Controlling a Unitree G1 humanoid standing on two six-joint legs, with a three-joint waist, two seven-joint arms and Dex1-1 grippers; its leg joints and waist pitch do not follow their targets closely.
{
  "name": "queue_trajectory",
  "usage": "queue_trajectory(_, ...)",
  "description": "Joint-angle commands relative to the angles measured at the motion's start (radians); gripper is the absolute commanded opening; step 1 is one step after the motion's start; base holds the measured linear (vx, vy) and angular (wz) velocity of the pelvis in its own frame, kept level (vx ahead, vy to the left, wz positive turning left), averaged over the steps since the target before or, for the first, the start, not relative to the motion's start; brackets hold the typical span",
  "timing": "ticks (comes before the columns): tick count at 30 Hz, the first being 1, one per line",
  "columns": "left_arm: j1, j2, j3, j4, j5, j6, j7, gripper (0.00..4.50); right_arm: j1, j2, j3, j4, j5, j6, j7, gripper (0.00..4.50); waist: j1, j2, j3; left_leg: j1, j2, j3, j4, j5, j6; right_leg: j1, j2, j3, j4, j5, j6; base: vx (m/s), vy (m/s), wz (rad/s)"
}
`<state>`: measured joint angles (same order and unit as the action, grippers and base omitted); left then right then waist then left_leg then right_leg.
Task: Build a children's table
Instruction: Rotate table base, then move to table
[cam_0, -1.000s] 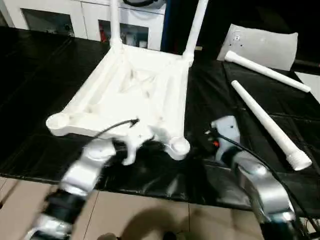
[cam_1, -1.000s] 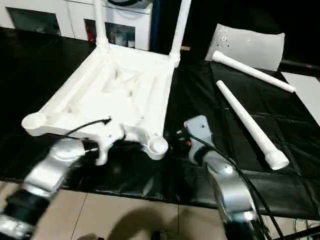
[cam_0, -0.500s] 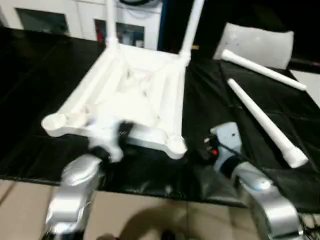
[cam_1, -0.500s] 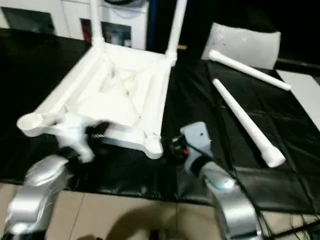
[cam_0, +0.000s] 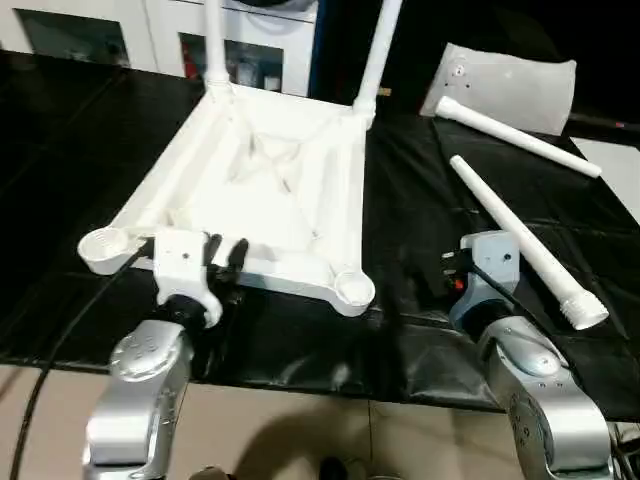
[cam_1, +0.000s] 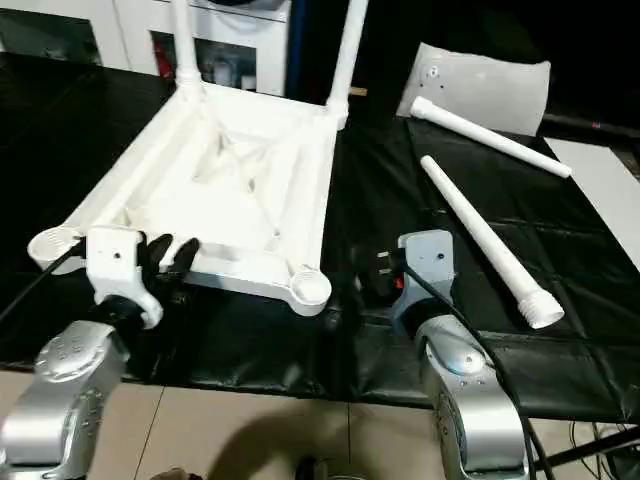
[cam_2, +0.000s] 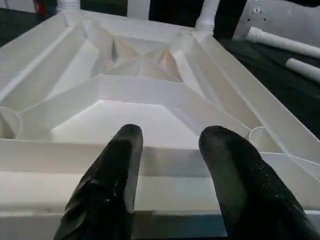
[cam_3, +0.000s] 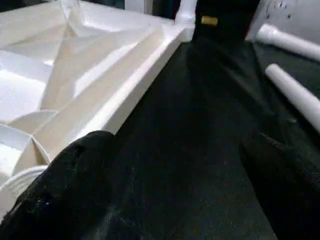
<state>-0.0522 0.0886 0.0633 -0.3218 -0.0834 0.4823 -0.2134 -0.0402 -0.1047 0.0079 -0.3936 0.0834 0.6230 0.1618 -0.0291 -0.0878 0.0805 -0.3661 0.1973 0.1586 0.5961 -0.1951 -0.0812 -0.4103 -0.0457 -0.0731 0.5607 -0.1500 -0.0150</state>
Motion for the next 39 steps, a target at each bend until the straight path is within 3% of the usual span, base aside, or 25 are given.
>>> queue_trajectory(1, -0.011, -0.005, -0.016, -0.021, 0.003, 0.016, 0.008, 2.57, 0.002, -0.002, -0.009, -0.029, 0.012, 0.016, 0.001, 4.5, -0.015, 0.042, -0.051, 0.044, 0.139, -0.081, -0.141, -0.342, 0.024, 0.029, -0.019, -0.002, -0.034, -0.243, -0.065, 0.029, -0.064, 0.08)
queue_trajectory(3, -0.013, -0.003, -0.017, -0.021, 0.002, 0.018, 0.014, 2.79, 0.003, 0.005, -0.011, -0.031, 0.017, 0.032, -0.008, 4.5, -0.028, 0.046, -0.051, 0.066, 0.244, -0.129, -0.176, -0.171, 0.158, -0.007, -0.047, -0.005, 0.088, -0.112, -0.14, 0.034, -0.092, 0.1)
queue_trajectory(5, -0.015, -0.002, -0.019, -0.021, 0.004, 0.021, 0.018, 3.01, 0.001, 0.01, -0.016, -0.029, 0.021, 0.047, -0.024, 4.5, -0.025, 0.031, -0.053, 0.049, 0.191, -0.092, -0.151, -0.14, 0.289, -0.003, -0.071, 0.017, 0.084, -0.061, -0.264, 0.046, -0.187, 0.03)
queue_trajectory(7, -0.015, -0.003, -0.018, -0.026, 0.007, 0.037, 0.025, 3.1, -0.001, 0.007, -0.019, -0.032, 0.019, 0.062, -0.027, 4.5, 0.003, -0.027, -0.065, -0.013, -0.082, 0.039, 0.095, -0.252, 0.299, 0.036, -0.062, 0.055, -0.077, -0.124, -0.445, 0.019, -0.194, -0.03)
queue_trajectory(8, -0.016, -0.003, -0.019, -0.028, 0.009, 0.043, 0.028, 3.16, -0.001, 0.006, -0.019, -0.033, 0.018, 0.066, -0.026, 4.5, 0.02, -0.043, -0.079, -0.039, -0.11, 0.028, 0.2, -0.242, 0.206, 0.074, -0.101, 0.065, -0.082, -0.302, -0.357, 0.011, -0.169, -0.07)
queue_trajectory(12, -0.011, 0.013, -0.03, -0.035, 0.015, 0.021, 0.022, 3.59, 0.008, -0.002, -0.017, -0.04, 0.01, 0.071, -0.022, 4.5, 0.03, 0.014, -0.044, -0.011, -0.059, -0.052, 0.042, -0.118, 0.22, 0.09, -0.127, 0.079, -0.145, -0.508, 0.277, -0.035, -0.16, -0.02)
queue_trajectory(13, -0.01, 0.014, -0.032, -0.035, 0.015, 0.02, 0.02, 3.59, 0.008, -0.003, -0.017, -0.04, 0.009, 0.071, -0.022, 4.5, 0.028, 0.039, -0.054, 0.006, 0.01, -0.092, 0.003, -0.12, 0.233, 0.087, -0.12, 0.048, -0.132, -0.47, 0.268, -0.048, -0.138, -0.04)
queue_trajectory(14, -0.004, 0.028, -0.044, -0.04, 0.02, 0.0, 0.01, 3.71, 0.012, -0.005, -0.016, -0.041, 0.006, 0.074, -0.022, 4.5, 0.012, 0.051, -0.061, 0.031, 0.208, -0.19, -0.079, -0.133, 0.338, 0.078, -0.105, 0.031, 0.01, -0.269, 0.178, -0.048, -0.138, -0.04)
queue_trajectory(15, 0.0, 0.031, -0.047, -0.042, 0.017, -0.005, 0.003, 3.92, 0.014, -0.007, -0.014, -0.043, 0.008, 0.073, -0.02, 4.5, -0.007, 0.029, -0.053, 0.055, 0.214, -0.175, -0.076, -0.151, 0.376, 0.018, -0.142, 0.084, 0.104, -0.117, 0.055, -0.05, -0.132, -0.01)
queue_trajectory(17, 0.002, 0.031, -0.047, -0.043, 0.014, -0.008, 0.0, 3.98, 0.015, -0.009, -0.012, -0.044, 0.01, 0.072, -0.019, 4.5, 0.019, -0.005, -0.026, -0.012, 0.031, -0.088, -0.018, -0.283, 0.2, 0.064, -0.187, 0.154, -0.03, -0.397, 0.039, -0.099, -0.116, 0.04)
queue_trajectory(18, 0.002, 0.028, -0.045, -0.043, 0.014, -0.005, 0.005, 4.05, 0.014, -0.011, -0.011, -0.045, 0.012, 0.074, -0.021, 4.5, 0.047, -0.014, -0.018, 0.032, -0.089, -0.021, 0.129, -0.139, 0.129, 0.005, -0.142, 0.157, -0.146, -1.054, 0.243, -0.118, -0.14, 0.07)
queue_trajectory(19, 0.002, 0.026, -0.044, -0.044, 0.014, -0.003, 0.009, 4.2, 0.013, -0.013, -0.01, -0.045, 0.012, 0.075, -0.022, 4.5, 0.044, -0.012, -0.023, 0.015, -0.107, -0.019, 0.13, -0.116, 0.131, 0.031, -0.122, 0.165, -0.143, -1.138, 0.263, -0.09, -0.106, -0.02)
queue_trajectory(20, 0.002, 0.025, -0.044, -0.044, 0.013, -0.002, 0.011, 4.33, 0.012, -0.013, -0.011, -0.044, 0.011, 0.074, -0.022, 4.5, 0.036, -0.02, -0.014, 0.009, -0.118, -0.012, 0.113, -0.123, 0.124, 0.053, -0.085, 0.105, -0.16, -1.142, 0.307, -0.137, -0.126, 0.04)
queue_trajectory(21, 0.0, 0.025, -0.042, -0.043, 0.009, 0.0, 0.015, 4.4, 0.009, -0.012, -0.012, -0.042, 0.009, 0.073, -0.022, 4.5, 0.037, 0.004, -0.008, 0.079, -0.088, -0.013, 0.071, -0.228, 0.154, 0.047, -0.067, 0.058, -0.193, -1.06, 0.313, -0.085, -0.053, -0.06)
queue_trajectory(22, 0.0, 0.026, -0.042, -0.043, 0.007, 0.0, 0.015, 4.4, 0.008, -0.012, -0.012, -0.041, 0.008, 0.072, -0.022, 4.5, 0.026, 0.037, -0.021, 0.153, 0.018, -0.057, 0.001, -0.392, 0.187, 0.066, -0.034, -0.039, -0.184, -0.814, 0.255, -0.087, -0.026, 0.1)
queue_trajectory(23, 0.001, 0.027, -0.042, -0.042, 0.005, -0.001, 0.016, 4.42, 0.008, -0.012, -0.011, -0.04, 0.008, 0.072, -0.021, 4.5, 0.038, 0.069, -0.013, 0.118, 0.197, -0.14, -0.112, -0.611, 0.185, 0.115, -0.038, -0.062, 0.04, -0.523, 0.158, 0.0, 0.0, 0.0)
queue_trajectory(24, 0.002, 0.029, -0.043, -0.042, 0.003, -0.002, 0.016, 4.46, 0.006, -0.013, -0.009, -0.04, 0.009, 0.073, -0.018, 4.5, 0.046, 0.066, 0.006, 0.039, 0.145, -0.074, -0.203, -0.855, 0.084, 0.099, -0.006, -0.072, 0.207, -0.283, -0.008, -0.061, 0.022, 0.01)
queue_trajectory(26, 0.004, 0.031, -0.041, -0.04, -0.001, -0.004, 0.016, 4.46, 0.004, -0.016, -0.004, -0.038, 0.009, 0.076, -0.017, 4.5, 0.099, 0.05, 0.012, 0.049, 0.114, -0.011, -0.171, -0.955, 0.072, 0.123, -0.027, -0.015, 0.245, -0.377, -0.015, 0.0, 0.0, 0.0)
queue_trajectory(28, 0.008, 0.033, -0.035, -0.038, 0.002, -0.009, 0.014, 4.46, 0.001, -0.019, 0.005, -0.027, 0.002, 0.072, -0.022, 4.5, 0.087, -0.041, -0.013, 0.13, -0.008, 0.008, 0.05, -0.58, 0.038, 0.082, -0.123, 0.115, -0.021, -1.055, 0.03, 0.071, -0.11, -0.06)
queue_trajectory(29, 0.012, 0.035, -0.03, -0.04, 0.003, -0.009, 0.015, 4.46, -0.003, -0.018, 0.009, -0.021, -0.002, 0.072, -0.026, 4.5, 0.112, -0.012, 0.005, 0.012, -0.051, -0.057, 0.202, -0.165, 0.11, 0.15, -0.232, 0.214, -0.129, -1.287, -0.06, 0.105, -0.11, -0.17)
queue_trajectory(30, 0.014, 0.037, -0.025, -0.043, 0.002, -0.009, 0.015, 4.46, -0.007, -0.016, 0.012, -0.016, -0.004, 0.072, -0.029, 4.5, 0.131, -0.019, -0.002, -0.047, -0.051, -0.081, 0.185, -0.125, 0.098, 0.214, -0.212, 0.219, -0.094, -1.071, -0.059, 0.123, -0.069, -0.04)
queue_trajectory(32, 0.019, 0.043, -0.013, -0.058, -0.004, 0.002, 0.016, 4.46, -0.025, -0.006, 0.016, -0.001, 0.001, 0.077, -0.029, 4.5, 0.137, -0.01, -0.003, -0.022, -0.043, -0.067, 0.093, -0.048, 0.11, 0.222, -0.137, 0.164, -0.074, -0.665, -0.165, 0.075, -0.053, 0.25)
queue_trajectory(34, 0.037, 0.052, -0.004, -0.072, -0.015, 0.002, 0.008, 4.46, -0.032, 0.001, 0.026, 0.014, -0.008, 0.073, -0.034, 4.5, 0.082, 0.051, -0.032, 0.062, 0.025, -0.108, -0.059, 0.071, 0.164, 0.182, -0.009, 0.019, 0.006, -0.318, -0.14, 0.104, 0.011, 0.24)
queue_trajectory(36, 0.052, 0.06, -0.002, -0.074, -0.025, -0.006, -0.007, 4.46, -0.022, 0.005, 0.034, 0.004, -0.009, 0.08, -0.036, 4.5, 0.036, 0.056, -0.078, 0.235, 0.117, -0.229, -0.04, 0.194, 0.4, 0.016, -0.004, -0.002, 0.162, -0.266, 0.013, 0.166, 0.035, 0.08)
queue_trajectory(39, 0.057, 0.066, -0.015, -0.06, -0.021, -0.019, -0.012, 4.46, 0.001, 0.004, 0.032, -0.008, 0.0, 0.088, -0.031, 4.5, 0.018, 0.043, -0.067, 0.154, 0.08, -0.139, -0.063, 0.292, 0.511, -0.05, -0.027, 0.015, 0.201, -0.097, 0.08, 0.153, 0.005, 0.12)
